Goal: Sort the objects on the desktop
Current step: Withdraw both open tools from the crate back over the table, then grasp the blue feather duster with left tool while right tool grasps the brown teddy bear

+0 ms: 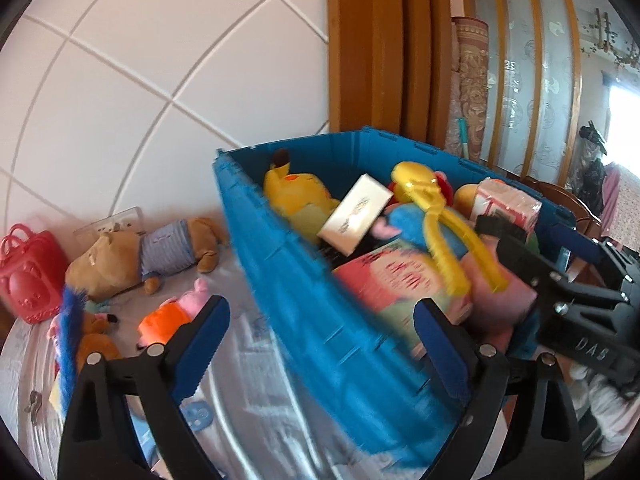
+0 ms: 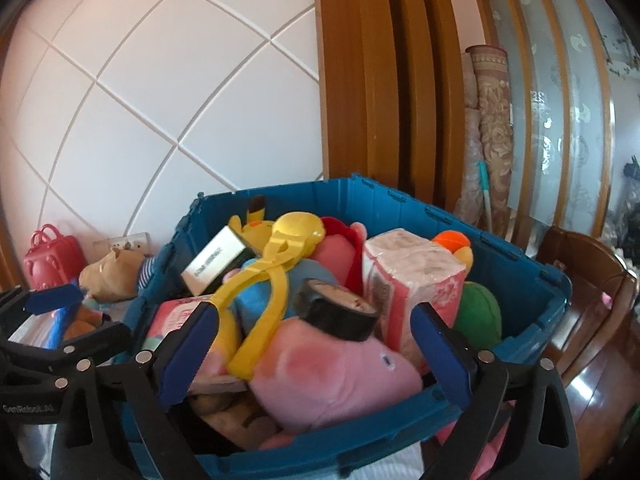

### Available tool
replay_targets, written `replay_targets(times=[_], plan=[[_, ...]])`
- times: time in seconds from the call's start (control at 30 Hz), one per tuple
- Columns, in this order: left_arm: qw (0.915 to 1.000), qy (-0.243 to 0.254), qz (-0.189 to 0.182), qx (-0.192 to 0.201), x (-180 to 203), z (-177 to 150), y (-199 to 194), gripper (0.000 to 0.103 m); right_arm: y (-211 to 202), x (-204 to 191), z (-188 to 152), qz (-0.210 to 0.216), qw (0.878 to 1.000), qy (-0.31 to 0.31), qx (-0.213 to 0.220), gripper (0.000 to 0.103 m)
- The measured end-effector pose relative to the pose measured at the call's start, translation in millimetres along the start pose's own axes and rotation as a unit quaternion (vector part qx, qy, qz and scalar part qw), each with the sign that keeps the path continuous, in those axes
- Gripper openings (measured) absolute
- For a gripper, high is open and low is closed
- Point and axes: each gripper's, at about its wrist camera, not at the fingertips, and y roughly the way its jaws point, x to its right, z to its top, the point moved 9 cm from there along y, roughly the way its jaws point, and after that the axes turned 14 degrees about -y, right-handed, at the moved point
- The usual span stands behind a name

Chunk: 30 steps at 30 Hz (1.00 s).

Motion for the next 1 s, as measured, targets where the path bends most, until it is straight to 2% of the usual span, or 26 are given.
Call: replay_targets(times=[0.1, 0.23, 0.47, 0.6, 0.83, 1.0], plan=[[0.9998, -0.012, 0.012, -0.001, -26, -8, -12, 0.094, -6, -17, 1, 0.007, 1.000, -0.004, 0.003, 0.103], [0.9987, -0.034, 0.038, -0.003, -74, -21, -32, 0.094, -17, -54, 6, 0.027, 0.999, -0.014, 0.014, 0.103], [0.9933, -0.074, 0.088, -0.001, -174, -37, -72, 0.094, -28, -140, 20, 0.060, 0.997, -0.035, 0.023, 0.103], [0.9888, -0.092, 0.117, -0.012, -240, -60, -94, 0.094, -34, -206, 21, 0.086, 0.995, -0.045, 0.023, 0.103], [0.9793, -0.121, 0.157, -0.039, -349, -103, -122, 0.094, -33, -310, -2, 0.119, 0.991, -0.057, -0.008, 0.103], [0.9650, -0.160, 0.196, -0.069, -411, -137, -133, 0.094, -17, -370, -28, 0.156, 0.984, -0.073, -0.055, 0.103]])
